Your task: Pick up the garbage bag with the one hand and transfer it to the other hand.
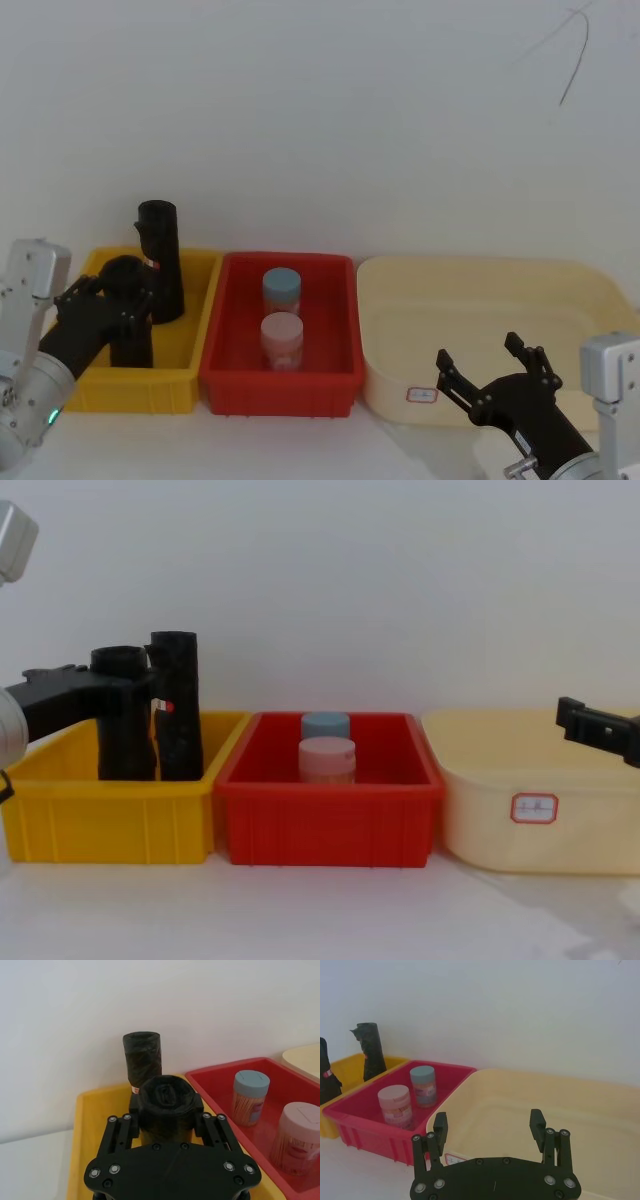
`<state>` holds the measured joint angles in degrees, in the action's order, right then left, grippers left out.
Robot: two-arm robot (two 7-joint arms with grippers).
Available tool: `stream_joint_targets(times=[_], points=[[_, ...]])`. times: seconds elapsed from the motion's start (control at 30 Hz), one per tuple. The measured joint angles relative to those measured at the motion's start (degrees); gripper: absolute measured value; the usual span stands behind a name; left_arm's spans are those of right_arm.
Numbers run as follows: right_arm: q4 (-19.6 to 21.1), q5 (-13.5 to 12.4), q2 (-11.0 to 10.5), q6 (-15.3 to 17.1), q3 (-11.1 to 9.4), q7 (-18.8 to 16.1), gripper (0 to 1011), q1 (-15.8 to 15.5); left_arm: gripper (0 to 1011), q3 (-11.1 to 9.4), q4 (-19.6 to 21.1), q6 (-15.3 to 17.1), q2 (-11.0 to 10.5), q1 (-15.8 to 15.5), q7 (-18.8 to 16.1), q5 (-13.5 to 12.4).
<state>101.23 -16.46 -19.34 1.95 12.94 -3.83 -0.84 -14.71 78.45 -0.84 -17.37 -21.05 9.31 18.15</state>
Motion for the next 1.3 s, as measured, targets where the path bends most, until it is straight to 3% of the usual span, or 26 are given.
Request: stream_joint_targets(times=[0.2,0.5,0.8,1.03,1.3], points=[[0.0,0.0,0.0,0.0,0.0,0.0,1000,0.0,468,0.3,0.7,-0.5,0.1,-0.4,0.1,-0.7],[0.0,0.0,0.0,0.0,0.0,0.0,1000,0.0,411,0.3,3.2,-1.6,-0.3,-1.1,0.0,-2.9],[0.0,0.0,0.0,0.0,0.0,0.0,1000,0.0,374,-1.2,6.7,-3.3,-1.0,-2.3,0.9,-6.0],[0.0,0.0,0.0,0.0,0.0,0.0,1000,0.0,371,-2.5,8.3,-4.1,-0.9,-3.0,3.4,-6.2],[0.0,0.0,0.0,0.0,0.0,0.0,1000,0.0,371,-4.0,9.6,-4.3,-0.3,-3.7,7.7,-4.6]])
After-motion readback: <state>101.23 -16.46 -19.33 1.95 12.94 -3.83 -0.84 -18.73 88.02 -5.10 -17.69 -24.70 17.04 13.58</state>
